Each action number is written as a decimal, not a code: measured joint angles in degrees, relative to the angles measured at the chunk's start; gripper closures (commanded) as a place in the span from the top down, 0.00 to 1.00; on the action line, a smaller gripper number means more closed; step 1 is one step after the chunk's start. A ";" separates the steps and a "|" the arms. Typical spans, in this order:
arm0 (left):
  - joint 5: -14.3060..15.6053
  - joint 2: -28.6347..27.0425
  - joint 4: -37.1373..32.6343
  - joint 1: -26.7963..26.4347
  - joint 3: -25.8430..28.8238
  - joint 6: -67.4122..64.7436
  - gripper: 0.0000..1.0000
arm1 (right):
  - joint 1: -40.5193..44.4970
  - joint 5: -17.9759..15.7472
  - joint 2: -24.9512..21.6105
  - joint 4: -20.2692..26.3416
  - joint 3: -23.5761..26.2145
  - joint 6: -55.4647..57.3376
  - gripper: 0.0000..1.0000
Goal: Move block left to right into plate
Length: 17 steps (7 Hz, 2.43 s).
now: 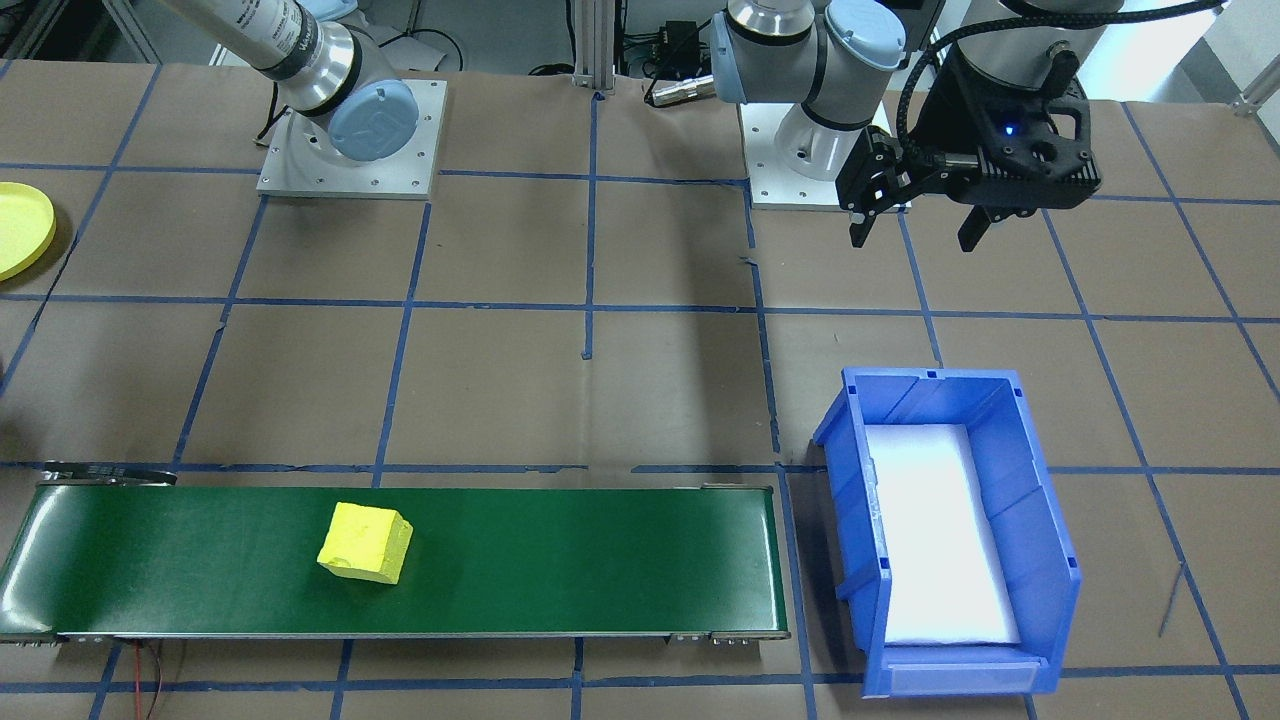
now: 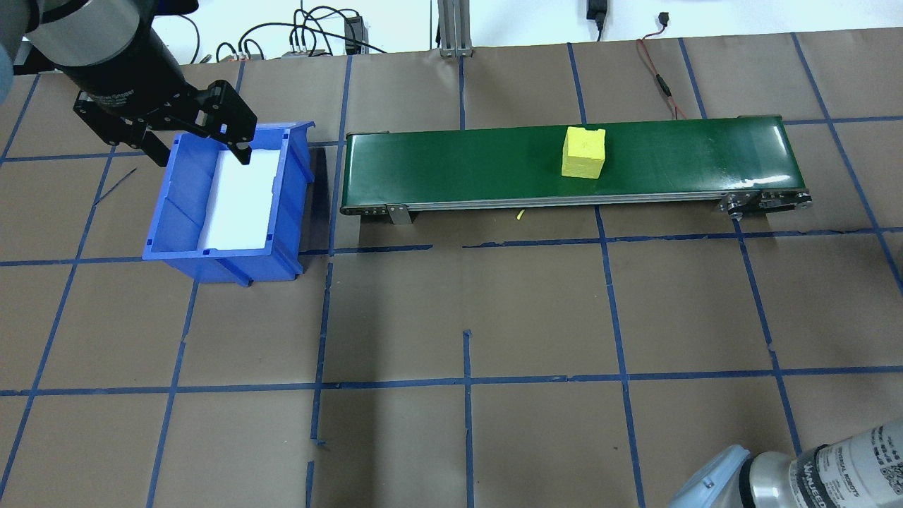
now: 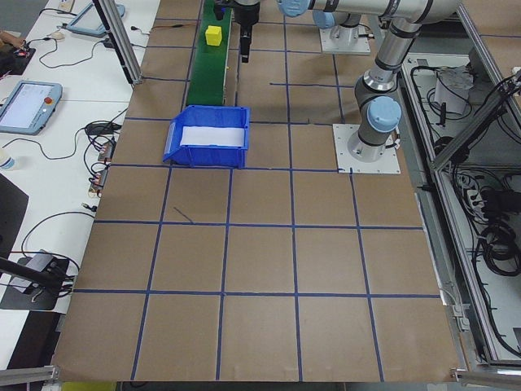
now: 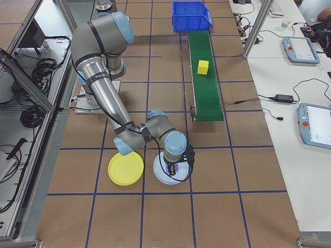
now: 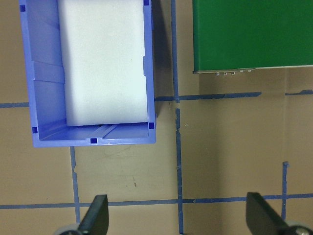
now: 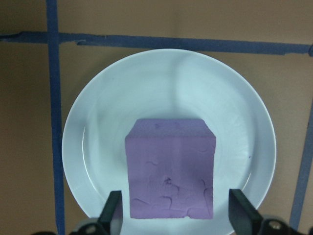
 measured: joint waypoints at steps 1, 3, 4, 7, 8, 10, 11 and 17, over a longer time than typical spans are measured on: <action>-0.02 0.01 0.00 0.00 -0.01 0.02 1.00 | 0.00 0.05 -0.90 -0.01 -0.23 0.30 0.80; -0.02 0.01 0.00 0.00 -0.05 0.08 1.00 | 1.63 0.68 -3.87 0.51 -0.42 2.36 0.81; 0.02 0.02 0.00 0.01 -0.08 0.08 1.00 | 4.70 0.87 -5.25 0.81 -0.46 4.46 0.82; 0.05 0.02 0.00 0.01 -0.07 0.09 1.00 | 17.79 0.97 -8.47 1.44 -0.52 18.63 0.88; 0.05 0.01 0.00 0.01 -0.04 0.09 1.00 | 21.54 1.03 -8.79 1.92 -0.52 23.56 0.94; 0.21 0.01 0.00 0.01 0.03 0.28 1.00 | 28.30 1.62 -9.42 2.40 -0.51 31.99 0.99; 0.33 0.02 0.00 0.01 0.05 0.38 1.00 | 31.32 2.42 -9.74 2.63 -0.47 36.47 0.99; 0.40 0.38 0.00 0.02 -0.19 0.44 1.00 | 38.37 12.57 -5.65 2.39 -0.99 49.60 0.97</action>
